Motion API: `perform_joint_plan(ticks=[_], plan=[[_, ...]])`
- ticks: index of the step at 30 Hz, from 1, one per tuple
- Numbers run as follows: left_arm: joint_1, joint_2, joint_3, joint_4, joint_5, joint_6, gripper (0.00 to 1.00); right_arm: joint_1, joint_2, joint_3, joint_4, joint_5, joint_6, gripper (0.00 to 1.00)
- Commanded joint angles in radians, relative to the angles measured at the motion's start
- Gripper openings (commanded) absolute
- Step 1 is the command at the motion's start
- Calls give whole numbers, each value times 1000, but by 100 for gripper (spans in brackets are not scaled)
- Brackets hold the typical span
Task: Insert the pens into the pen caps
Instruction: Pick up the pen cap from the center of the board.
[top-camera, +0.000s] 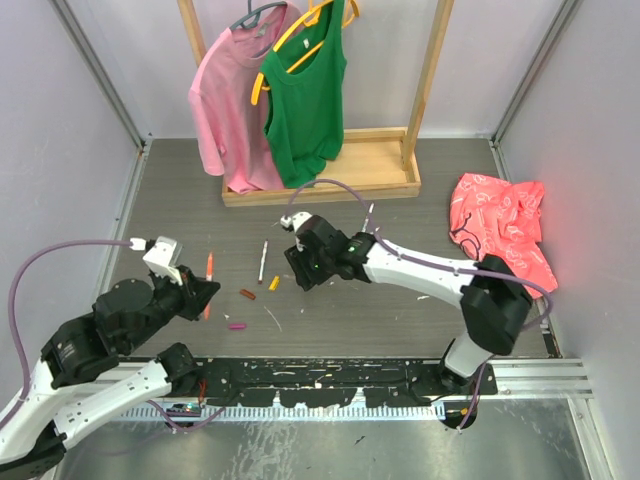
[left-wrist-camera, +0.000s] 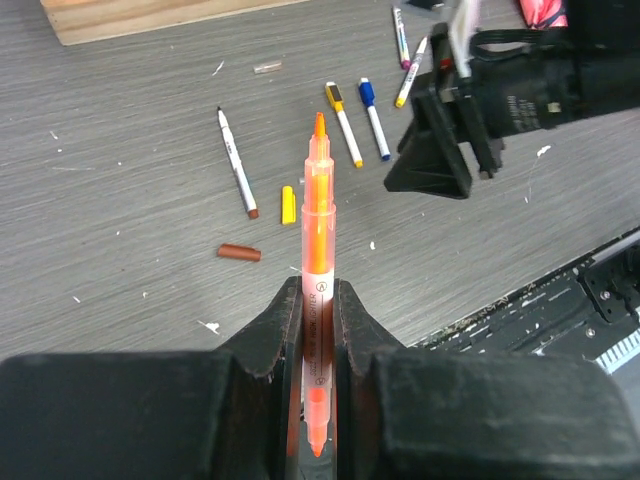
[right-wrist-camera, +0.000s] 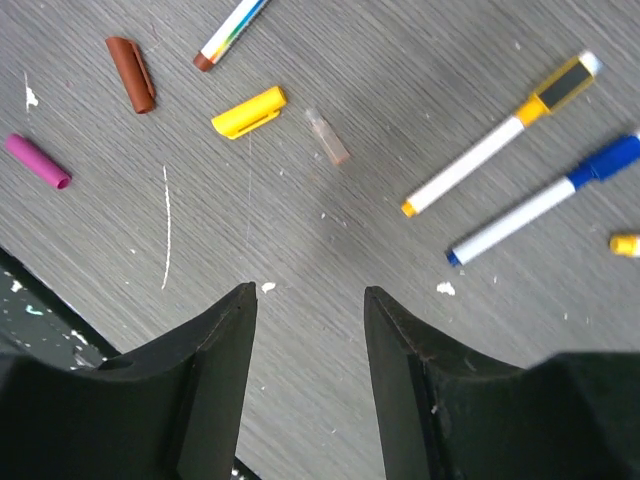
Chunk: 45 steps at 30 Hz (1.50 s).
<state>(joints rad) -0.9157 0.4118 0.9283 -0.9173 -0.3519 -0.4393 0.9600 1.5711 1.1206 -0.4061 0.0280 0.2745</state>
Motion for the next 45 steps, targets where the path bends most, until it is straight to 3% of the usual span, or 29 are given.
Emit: perform_joint_plan(ticks=[1,11,23,35,41,45], plan=[[3,-65,22,-15,22,42,0,2,97,145,-64,-48,-150,53],[2,-96,-28,13,-19,45,0,0,373,416,-181,-43,-251,49],[2,-93,-33,21,-22,51,0,-1,539,554,-257,-27,-324,45],[2,-121,-35,15,-60,39,0,-2,608,619,-325,-9,-339,36],[2,-102,-33,13,-54,40,0,-1,616,624,-348,-10,-339,21],[2,-104,-34,14,-54,40,0,-1,583,593,-314,-4,-318,18]])
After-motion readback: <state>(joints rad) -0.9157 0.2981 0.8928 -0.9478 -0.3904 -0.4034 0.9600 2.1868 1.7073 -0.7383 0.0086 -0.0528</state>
